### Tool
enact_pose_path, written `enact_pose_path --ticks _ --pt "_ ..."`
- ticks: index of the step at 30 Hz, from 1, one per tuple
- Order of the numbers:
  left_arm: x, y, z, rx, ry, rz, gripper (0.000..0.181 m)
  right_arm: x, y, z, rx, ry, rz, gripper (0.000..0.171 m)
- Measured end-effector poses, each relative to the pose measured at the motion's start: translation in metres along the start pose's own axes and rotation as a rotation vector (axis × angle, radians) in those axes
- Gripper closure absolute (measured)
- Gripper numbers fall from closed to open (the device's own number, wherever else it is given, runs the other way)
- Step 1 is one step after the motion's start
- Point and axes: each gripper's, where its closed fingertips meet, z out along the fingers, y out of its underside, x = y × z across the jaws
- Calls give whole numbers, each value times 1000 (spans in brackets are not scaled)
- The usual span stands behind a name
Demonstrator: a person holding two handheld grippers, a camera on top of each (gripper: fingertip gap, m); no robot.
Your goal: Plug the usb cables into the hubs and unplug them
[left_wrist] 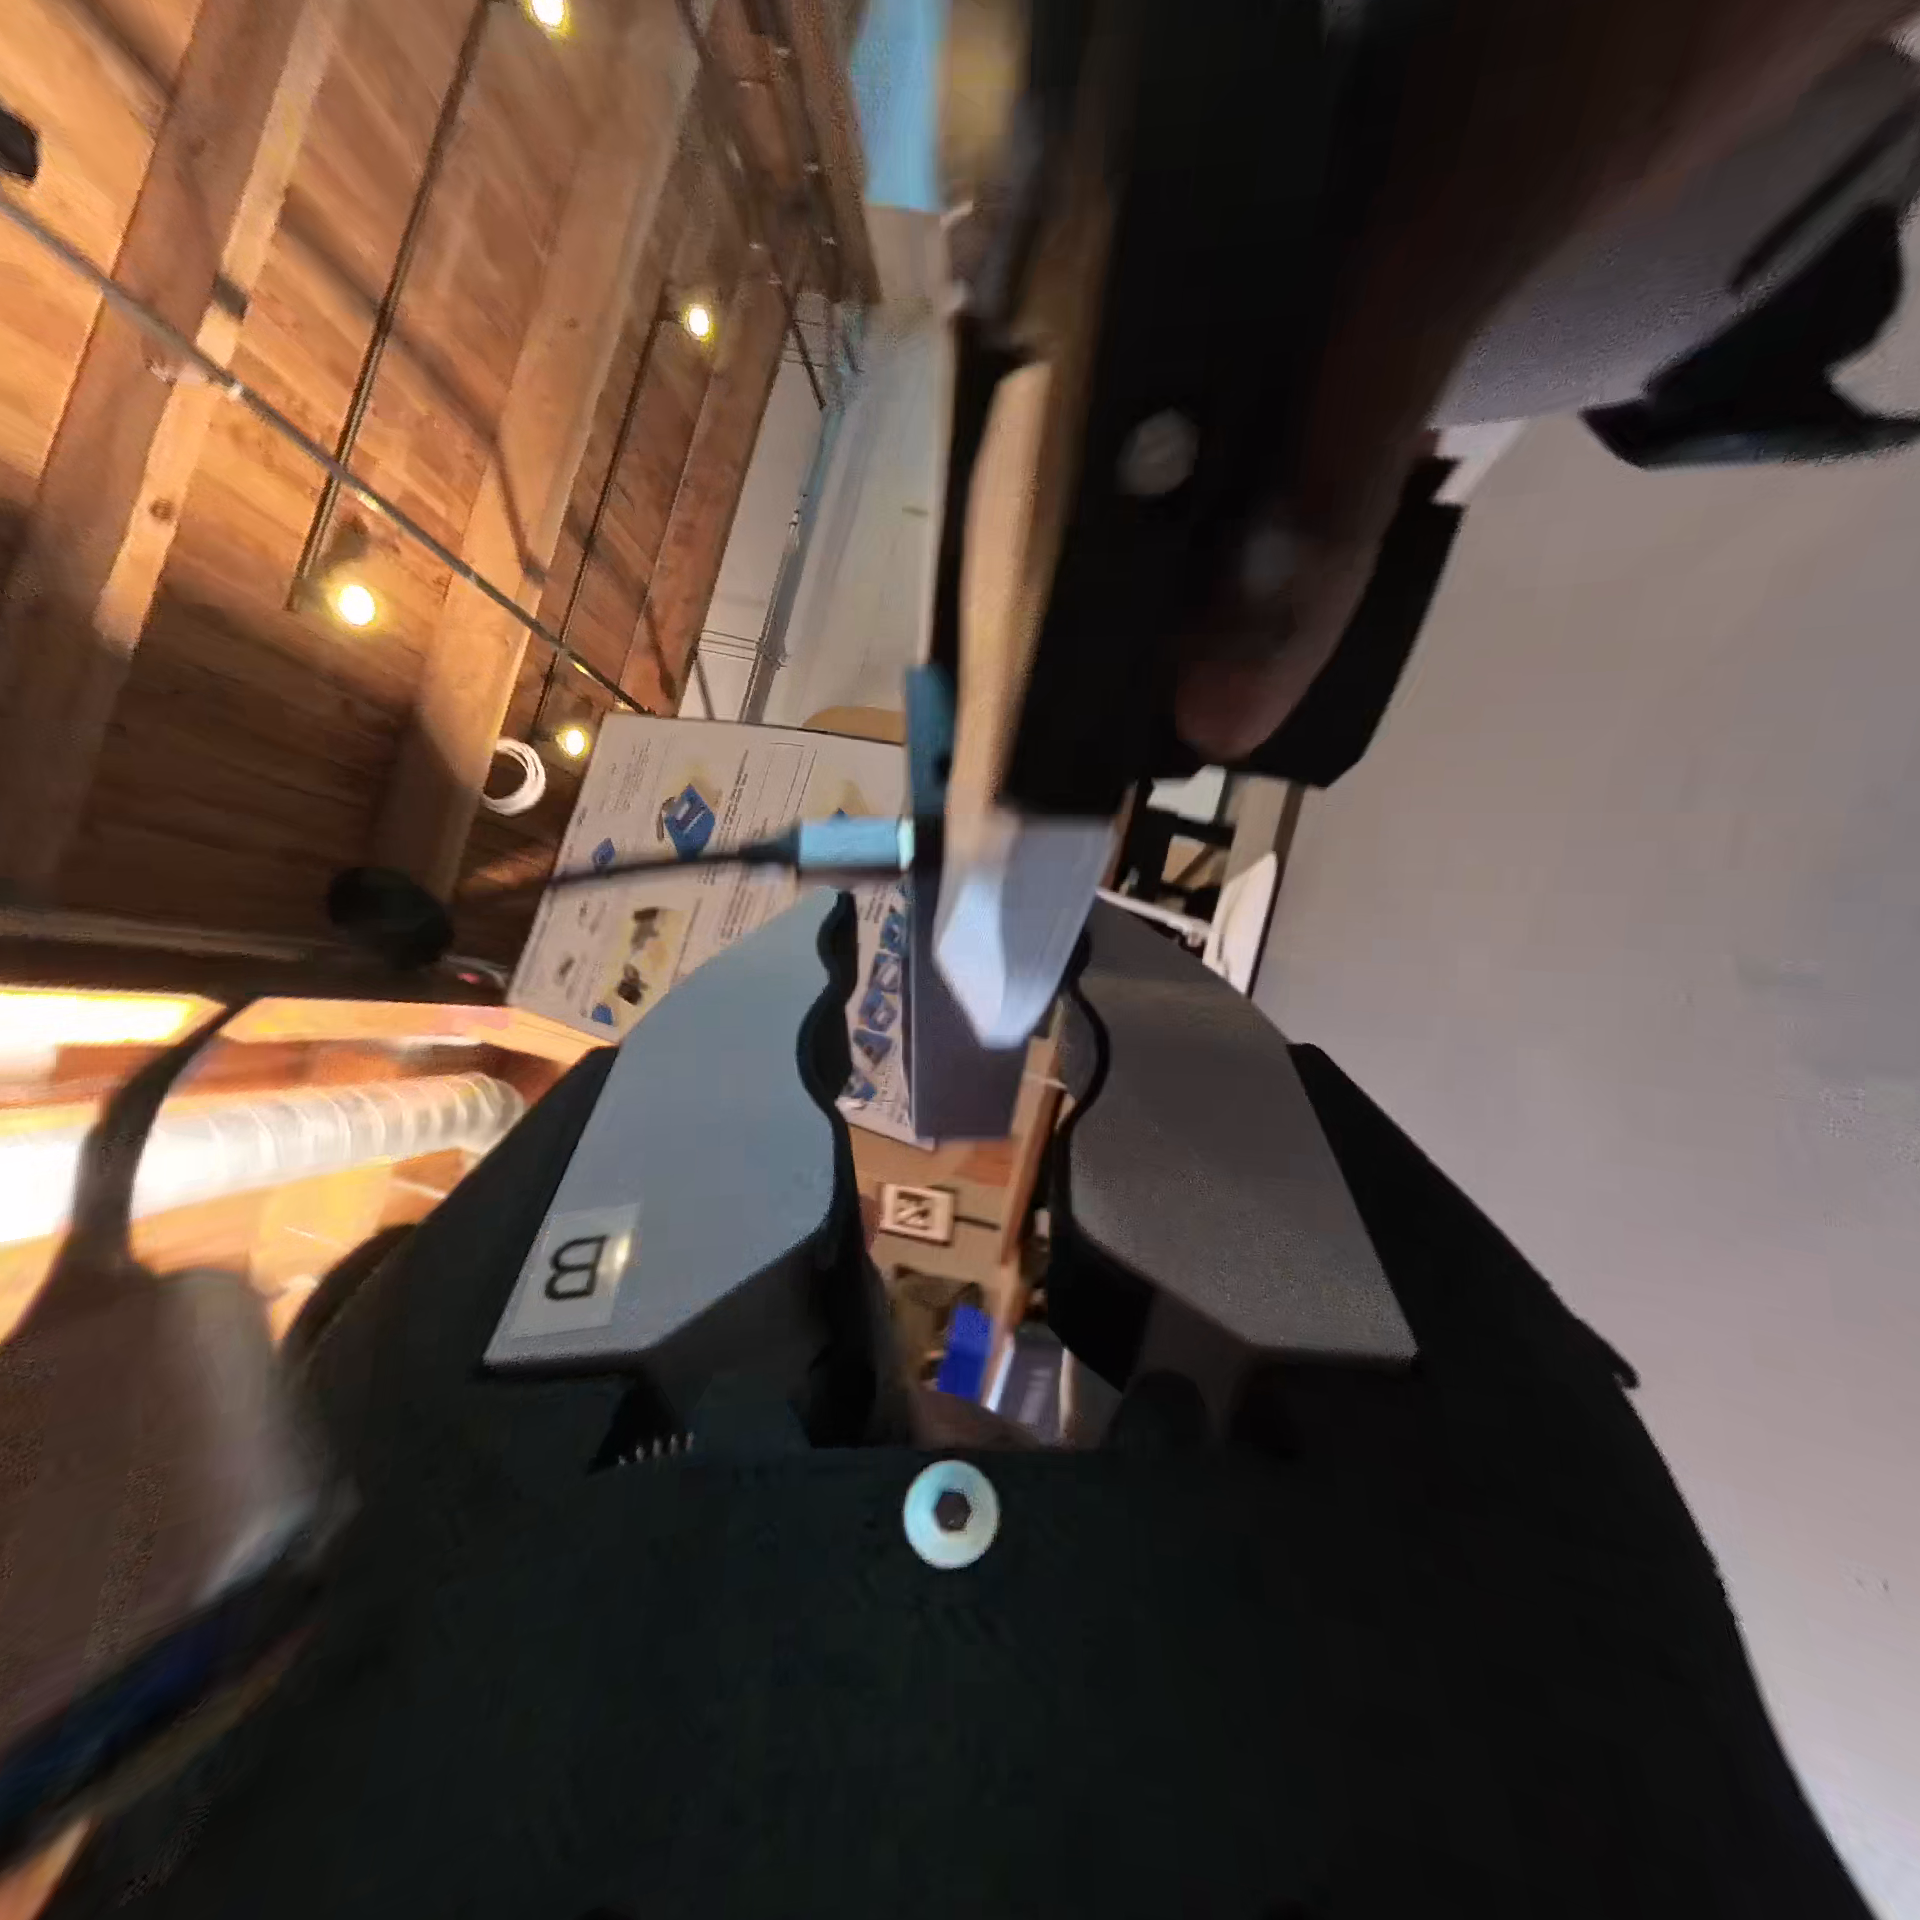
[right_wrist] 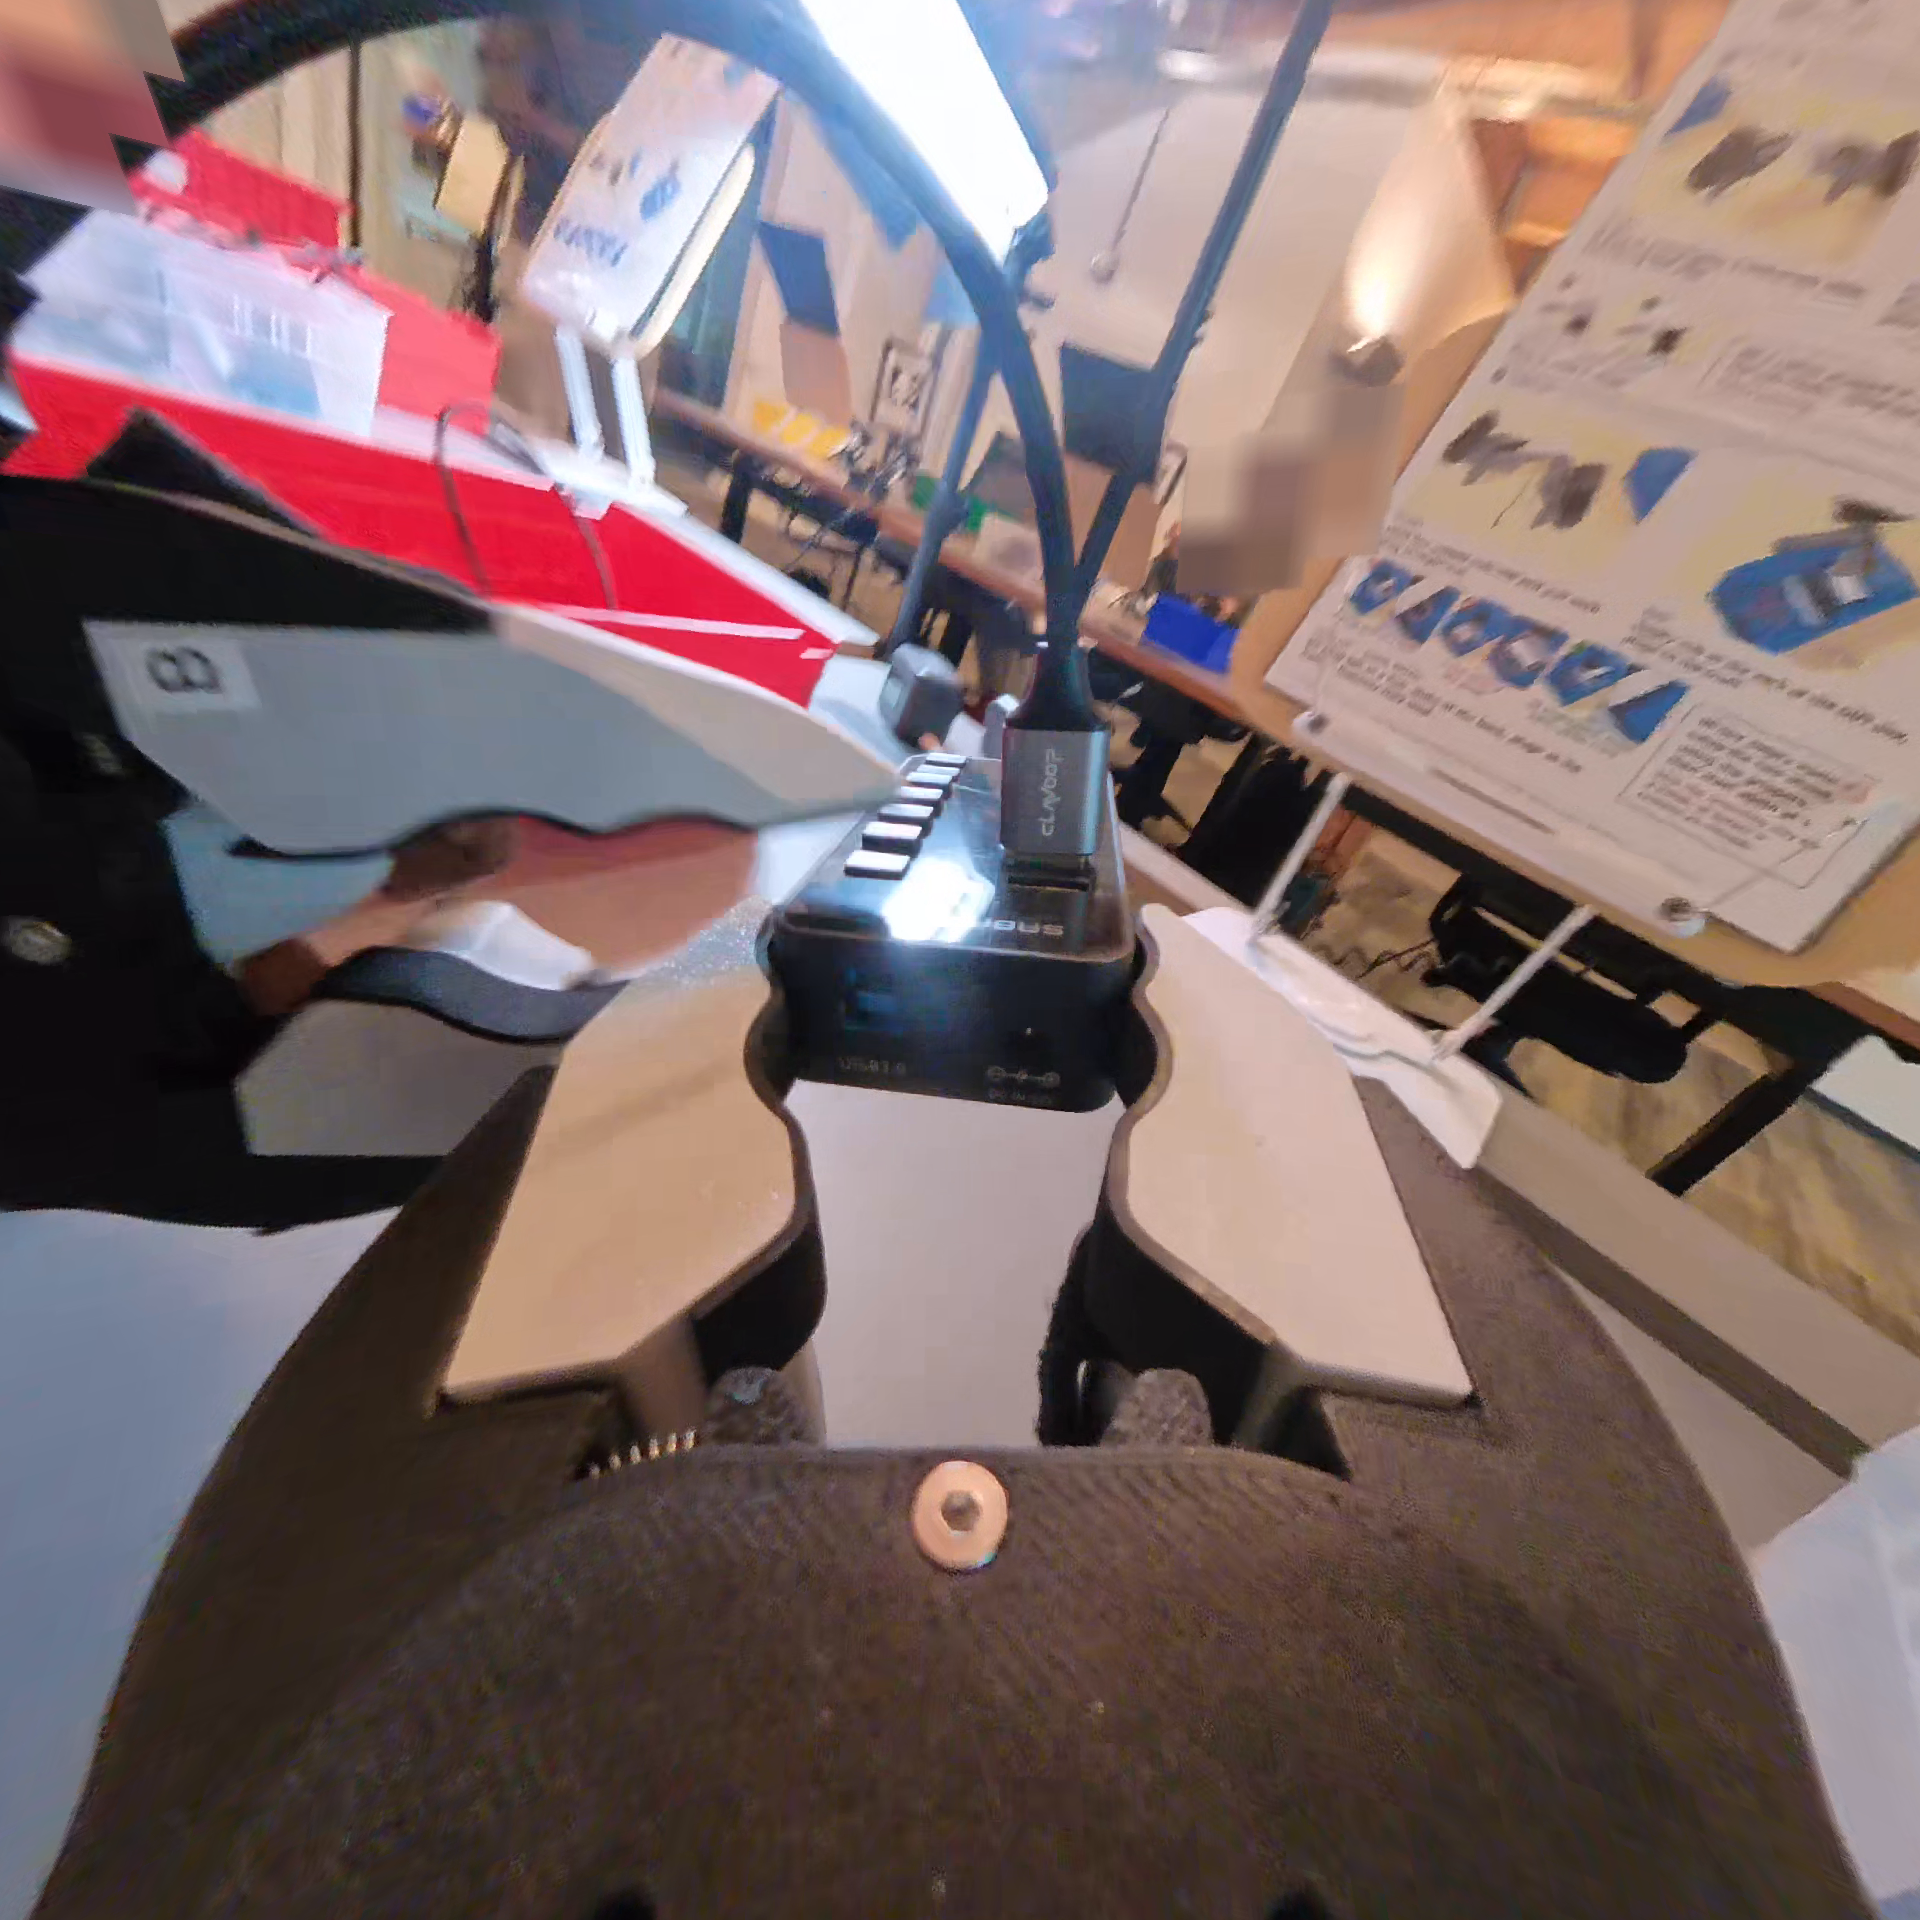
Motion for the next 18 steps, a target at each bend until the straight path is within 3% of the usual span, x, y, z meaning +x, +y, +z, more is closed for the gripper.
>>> enact_pose_path --ticks 3,5,9,11,13,16,18 --pt "-24 14 -3 31 -13 -387 139 33 -15 -11 113 92 59 110" --pt "-31 24 -1 66 79 -882 137 46 -32 -20 244 108 90 110" --pt "-43 21 4 341 513 -2100 106 29 -54 -25 409 30 39 110" --pt "-50 19 0 521 722 -2455 106 13 -48 -19 397 24 -38 110" --pt "-40 14 0 527 804 -2577 107 -4 -36 -10 350 1 -105 110" --pt "-33 -4 -4 519 901 -2548 134 -23 -20 0 273 -3 -264 110" --pt "-26 6 -1 435 800 -2518 152 -24 -18 2 277 -12 -253 111"
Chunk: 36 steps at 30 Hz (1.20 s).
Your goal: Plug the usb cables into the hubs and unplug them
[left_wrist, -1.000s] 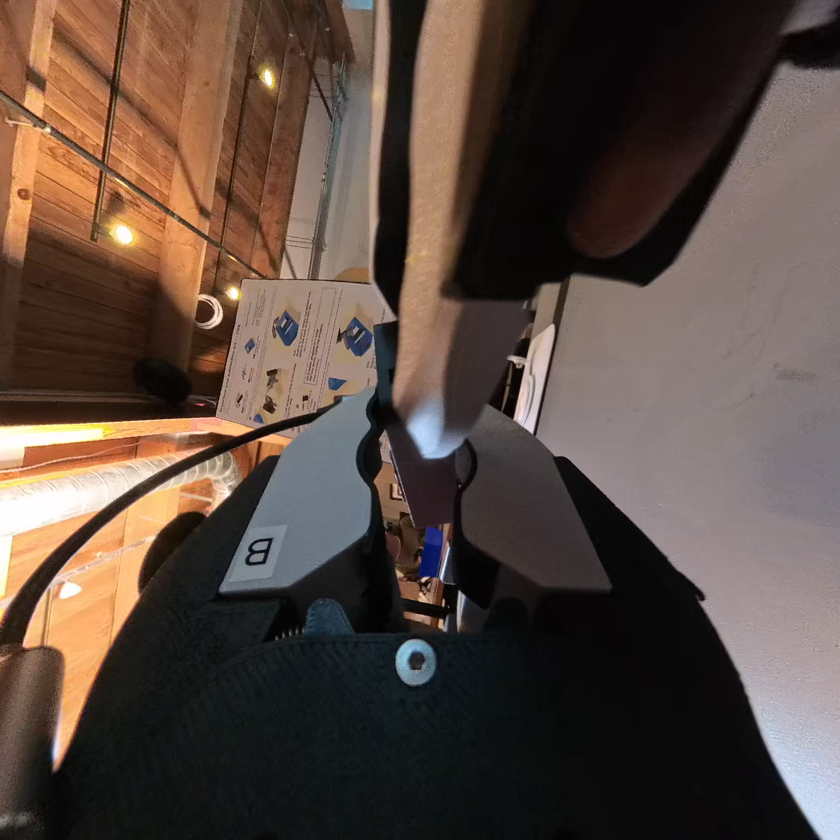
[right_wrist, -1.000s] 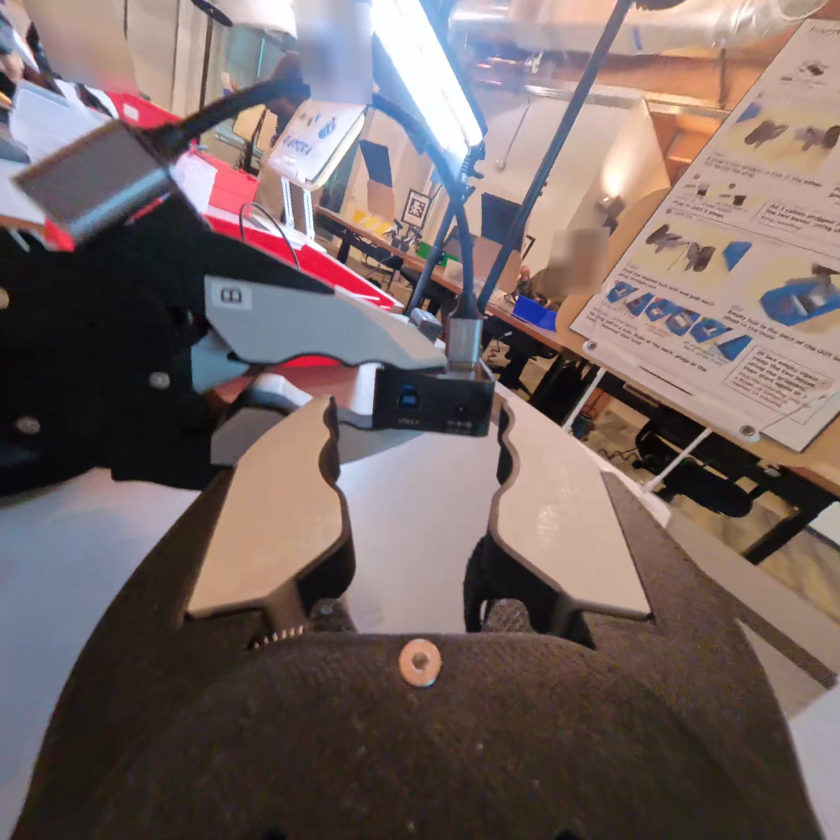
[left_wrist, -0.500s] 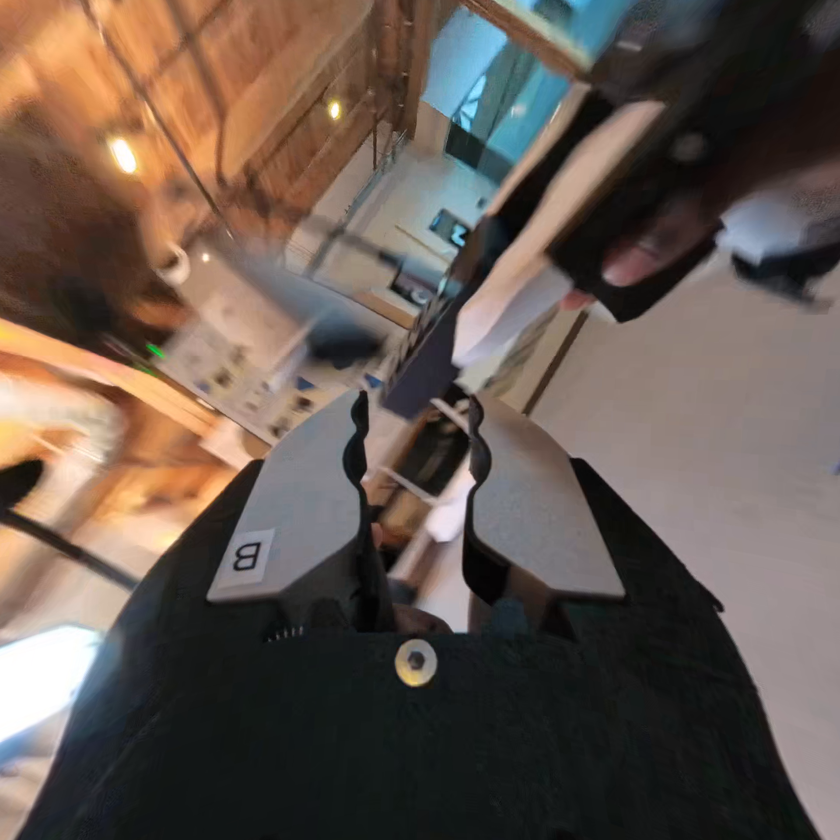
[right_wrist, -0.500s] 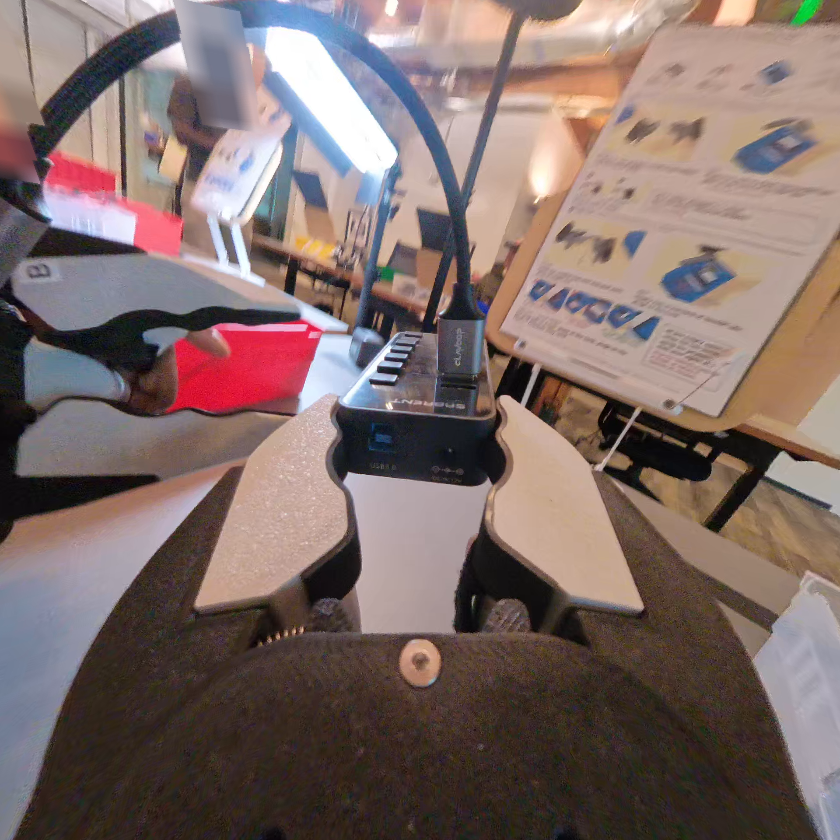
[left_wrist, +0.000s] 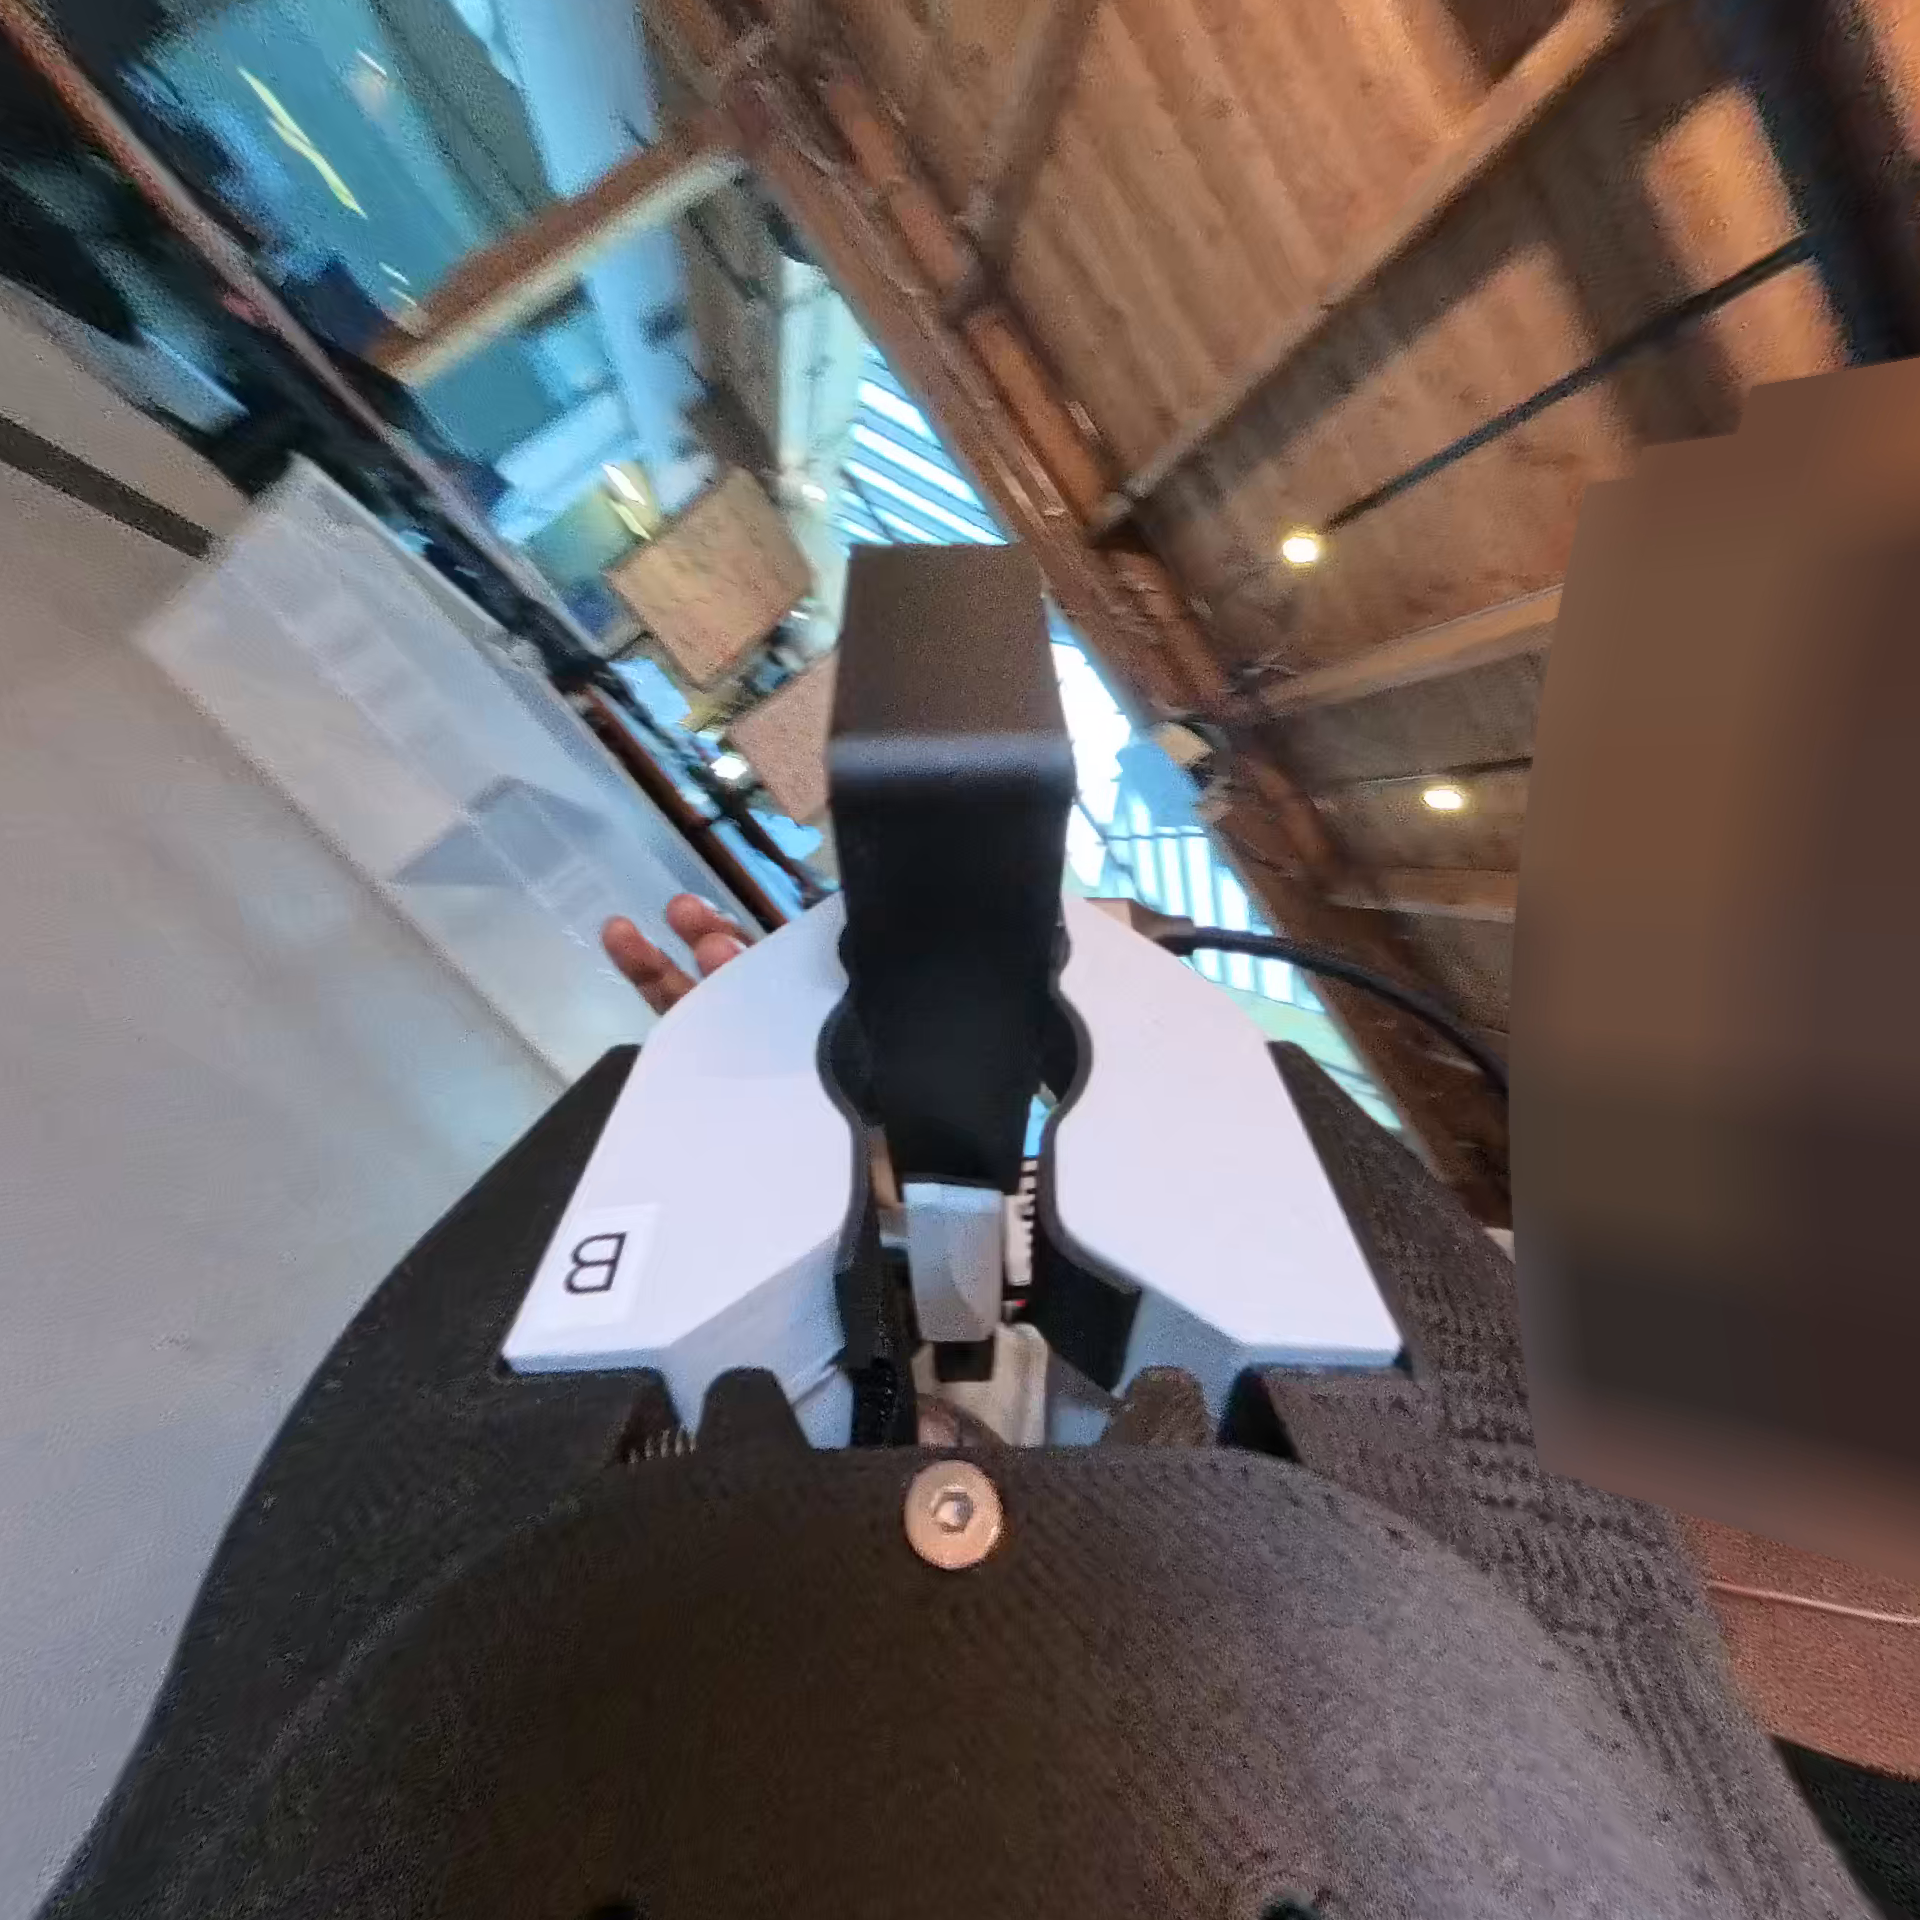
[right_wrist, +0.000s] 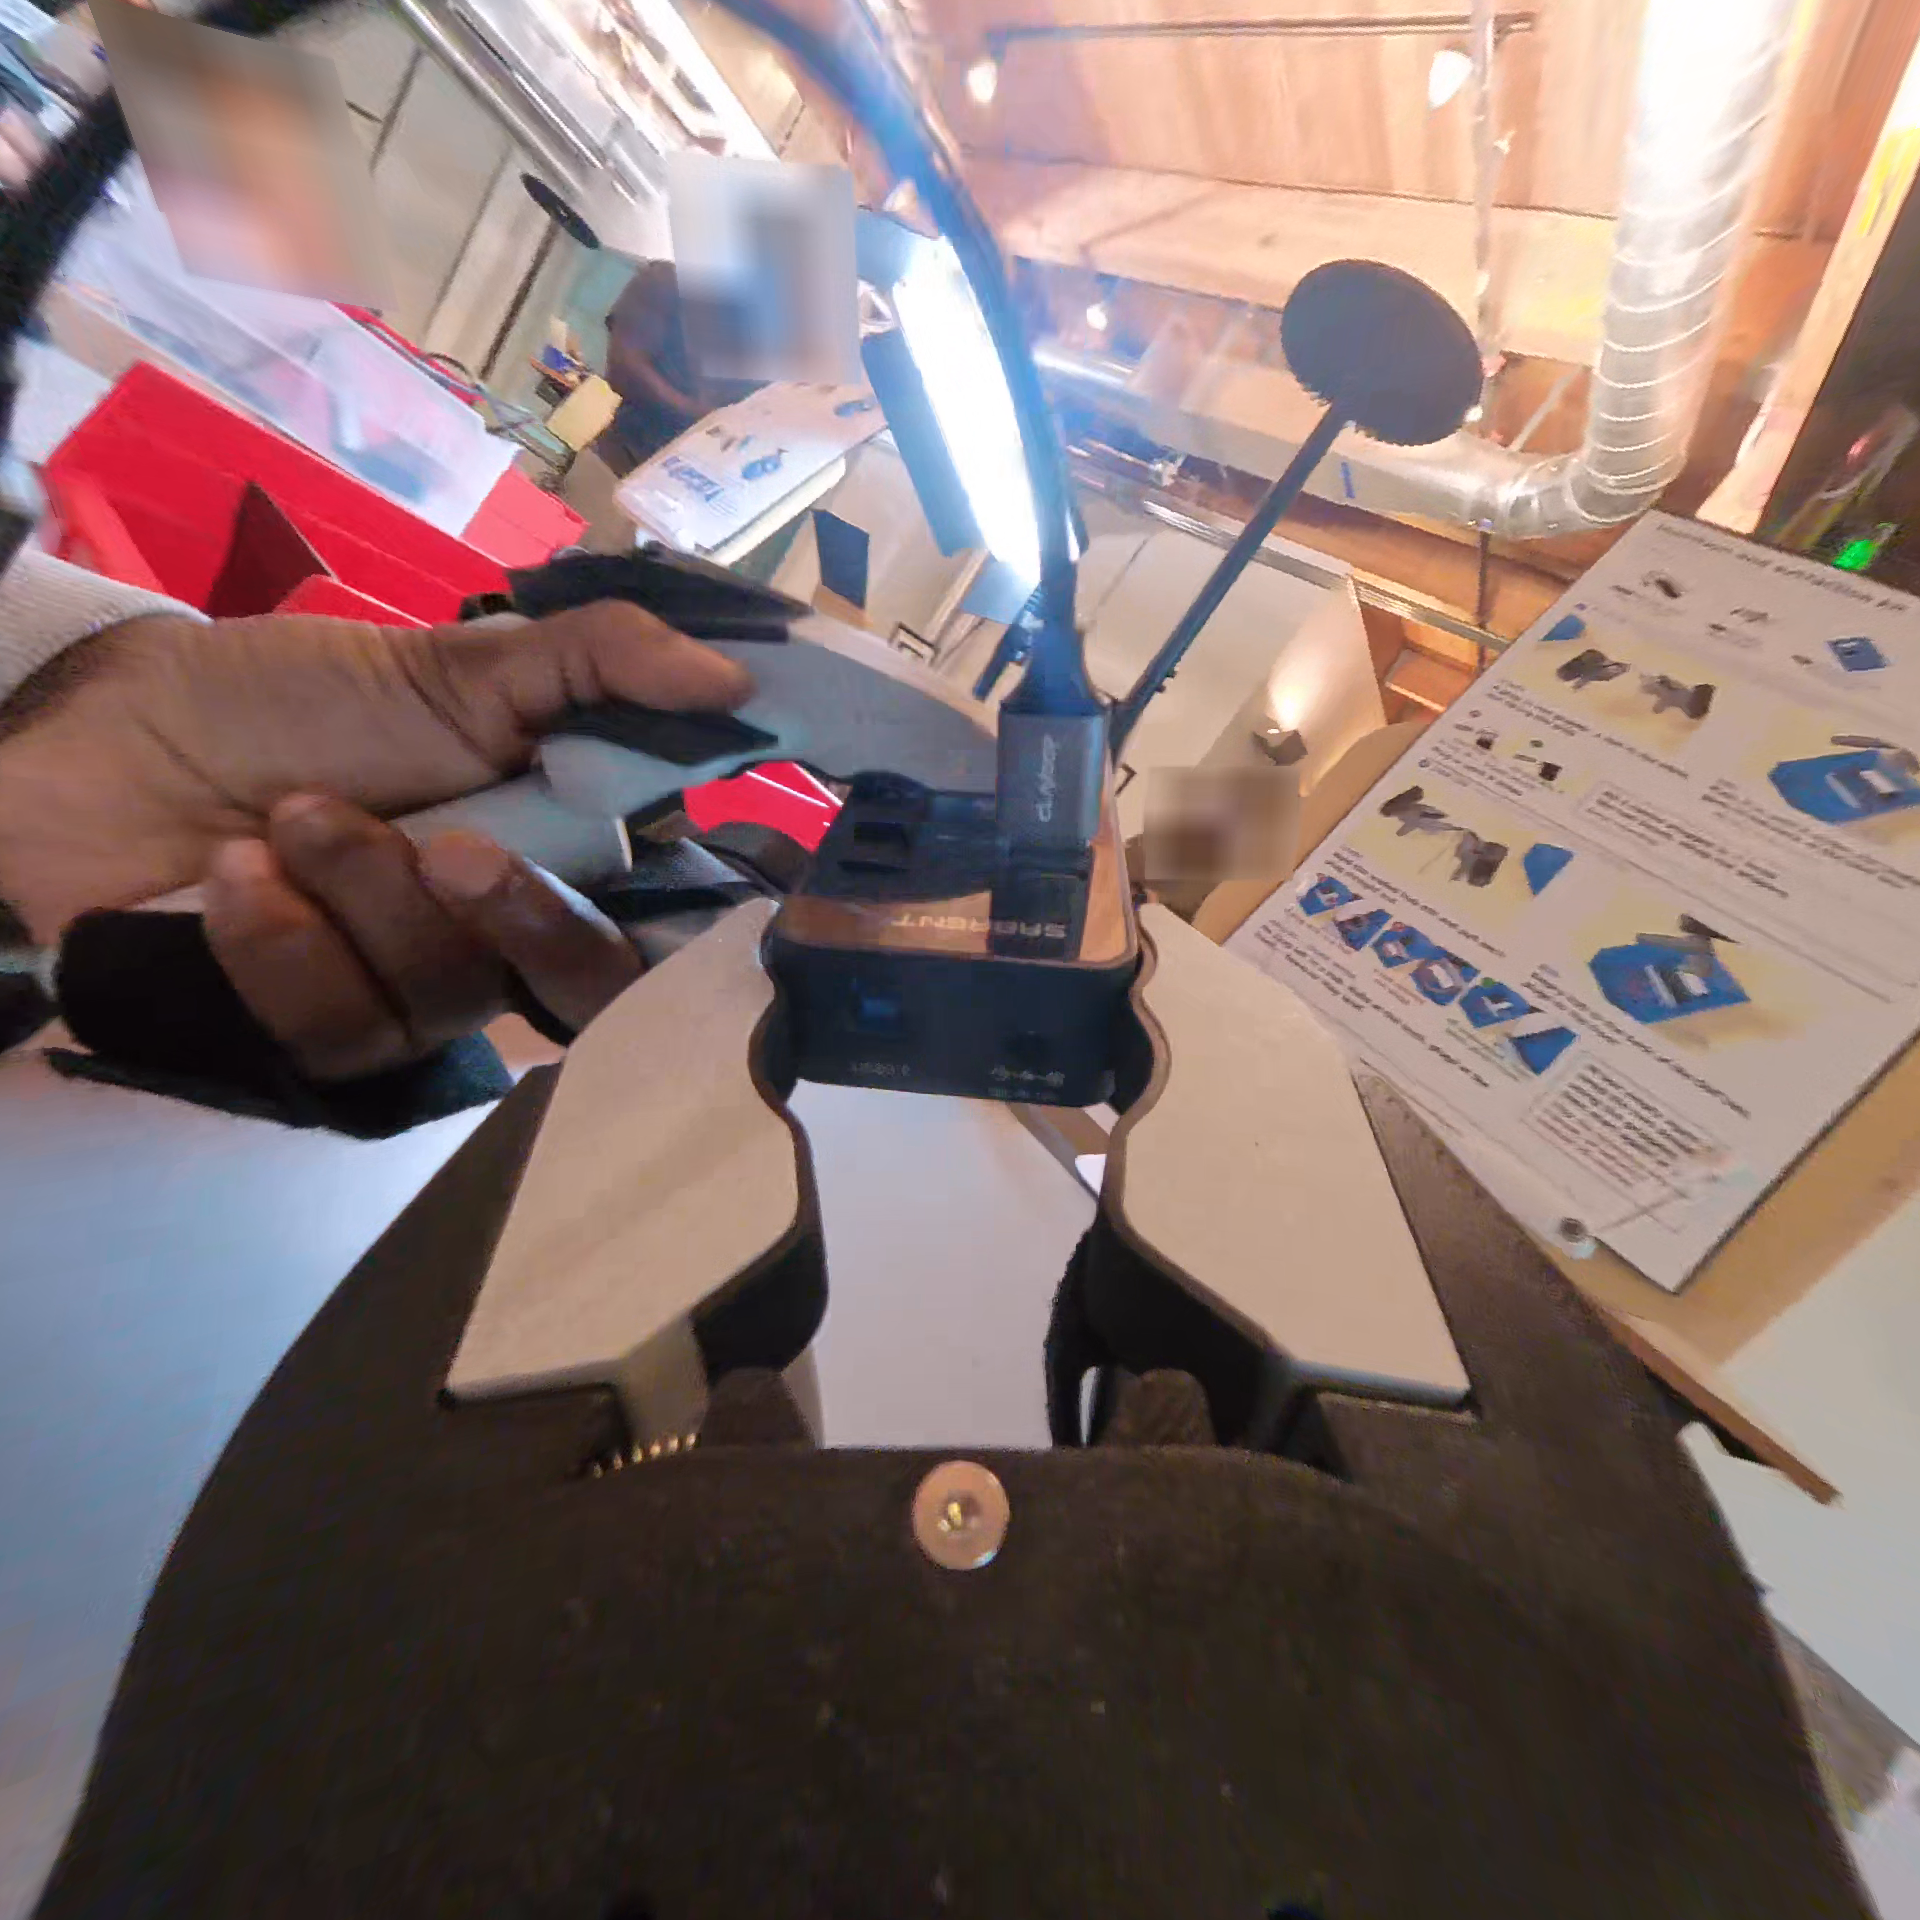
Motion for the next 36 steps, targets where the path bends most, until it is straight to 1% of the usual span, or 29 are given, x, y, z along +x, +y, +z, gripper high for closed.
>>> enact_pose_path --ticks 2,4,6,7,8,10,12,13,14,16,18,22,23,25,28,30,36 --pt "-4 -3 -4 -7 -62 97 152 -3 6 1 -11 -35 62 111" --pt "-6 -11 -8 0 -154 304 152 -1 3 -3 20 -53 170 103" --pt "-5 -24 -16 7 -289 645 152 12 -6 -10 91 -60 336 99" --pt "-4 -31 -21 2 -362 847 152 22 -10 -14 132 -55 453 101" --pt "0 -36 -24 1 -423 1038 152 32 -13 -18 172 -64 580 106" --pt "7 -43 -28 7 -512 1333 152 51 -13 -21 247 -80 853 125" --pt "8 -42 -29 -15 -569 1507 152 55 -4 -21 219 -127 1084 145" --pt "9 -39 -28 -16 -565 1539 152 46 -4 -20 178 -205 1136 149" --pt "8 -36 -26 -26 -553 1550 152 35 -2 -18 122 -279 1162 147" --pt "4 -27 -23 -75 -527 1560 152 13 3 -11 13 -373 1204 139" --pt "0 -18 -20 -116 -502 1572 152 2 2 -8 -10 -427 1282 139" --pt "-4 -6 -16 -174 -480 1614 152 -4 4 -6 11 -467 1447 160" --pt "-4 -5 -16 -179 -480 1617 152 -7 5 -5 -7 -485 1460 158" --pt "-5 -5 -16 -188 -480 1614 152 -14 5 -5 -39 -515 1453 159" --pt "-6 -8 -17 -197 -498 1611 152 -16 7 -4 -82 -492 1382 162" --pt "-2 -11 -17 -197 -506 1647 152 -14 4 -2 -80 -470 1362 162" --pt "0 -16 -19 -233 -562 1785 151 -14 3 2 -89 -463 1428 162"
